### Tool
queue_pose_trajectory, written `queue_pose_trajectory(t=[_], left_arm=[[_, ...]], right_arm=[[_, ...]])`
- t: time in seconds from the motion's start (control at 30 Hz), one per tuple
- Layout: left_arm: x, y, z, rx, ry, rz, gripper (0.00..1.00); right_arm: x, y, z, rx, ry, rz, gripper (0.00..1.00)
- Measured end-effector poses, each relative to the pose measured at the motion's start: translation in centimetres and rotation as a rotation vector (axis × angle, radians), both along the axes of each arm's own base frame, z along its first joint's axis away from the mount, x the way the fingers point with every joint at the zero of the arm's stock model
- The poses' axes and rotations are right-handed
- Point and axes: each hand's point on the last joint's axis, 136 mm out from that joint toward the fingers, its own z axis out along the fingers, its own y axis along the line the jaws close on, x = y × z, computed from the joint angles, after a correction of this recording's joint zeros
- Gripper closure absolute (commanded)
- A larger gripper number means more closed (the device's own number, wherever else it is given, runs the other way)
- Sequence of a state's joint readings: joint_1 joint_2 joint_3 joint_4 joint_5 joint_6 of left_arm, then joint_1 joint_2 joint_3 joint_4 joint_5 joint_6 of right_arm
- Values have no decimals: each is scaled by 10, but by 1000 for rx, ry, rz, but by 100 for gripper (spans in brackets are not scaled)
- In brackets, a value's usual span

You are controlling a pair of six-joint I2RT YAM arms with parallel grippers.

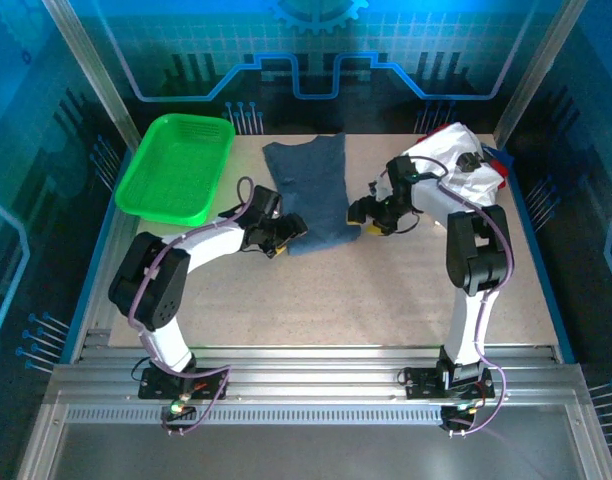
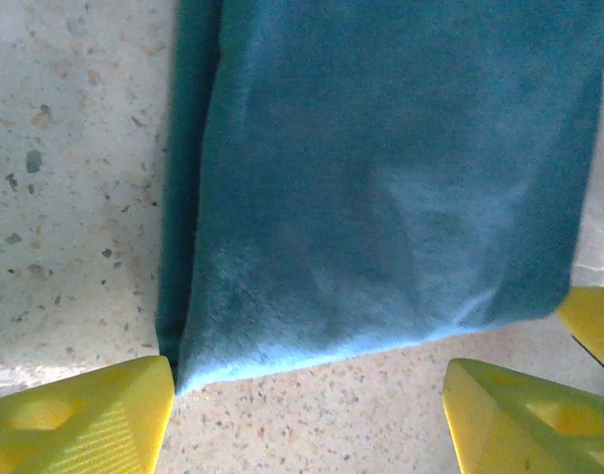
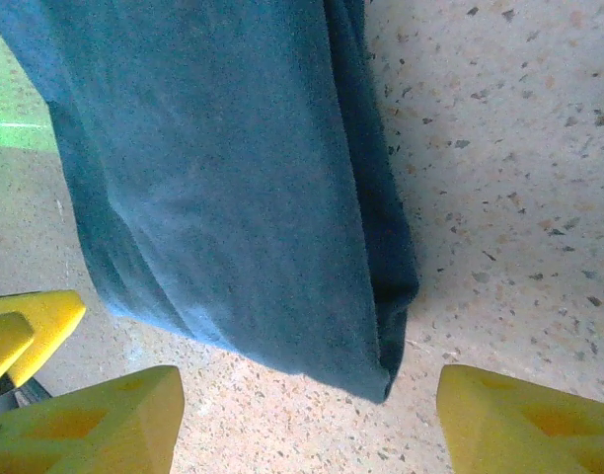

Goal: Fold and stack the t-shirts

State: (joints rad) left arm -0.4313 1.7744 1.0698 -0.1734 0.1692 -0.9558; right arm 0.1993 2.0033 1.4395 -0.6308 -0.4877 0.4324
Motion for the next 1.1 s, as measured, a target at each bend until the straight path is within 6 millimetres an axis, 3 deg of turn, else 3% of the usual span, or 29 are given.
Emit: queue_pose_trajectory(t=[0.17, 0.27, 0.3, 0.43, 0.5, 0.6, 0.67, 0.87, 1.1], left_arm=[[-1, 0, -26, 15, 65, 19, 31], [0, 0, -31, 19, 92, 40, 39], [3, -1, -31, 16, 89, 43, 45], [7, -3, -39, 26, 113, 57, 73], [8, -3, -40, 25, 110, 62, 84], [7, -3, -42, 29, 112, 56, 100], [6, -3, -40, 33, 106, 51, 100], [-29, 3, -17, 48, 79, 21, 100], [-94, -18, 21, 39, 11, -60, 100]], right_arm=[[-1, 6, -17, -6, 29, 12, 32], [0, 10, -29, -11, 59, 14, 35], [1, 12, -33, -13, 67, 16, 40], [9, 15, -34, -15, 77, 7, 76], [9, 17, -36, -16, 84, 8, 90], [6, 17, -37, -19, 98, 4, 95], [1, 16, -38, -21, 104, 2, 96], [-50, 6, -17, -22, 133, -5, 98], [-146, 9, 11, -15, 170, 3, 95]])
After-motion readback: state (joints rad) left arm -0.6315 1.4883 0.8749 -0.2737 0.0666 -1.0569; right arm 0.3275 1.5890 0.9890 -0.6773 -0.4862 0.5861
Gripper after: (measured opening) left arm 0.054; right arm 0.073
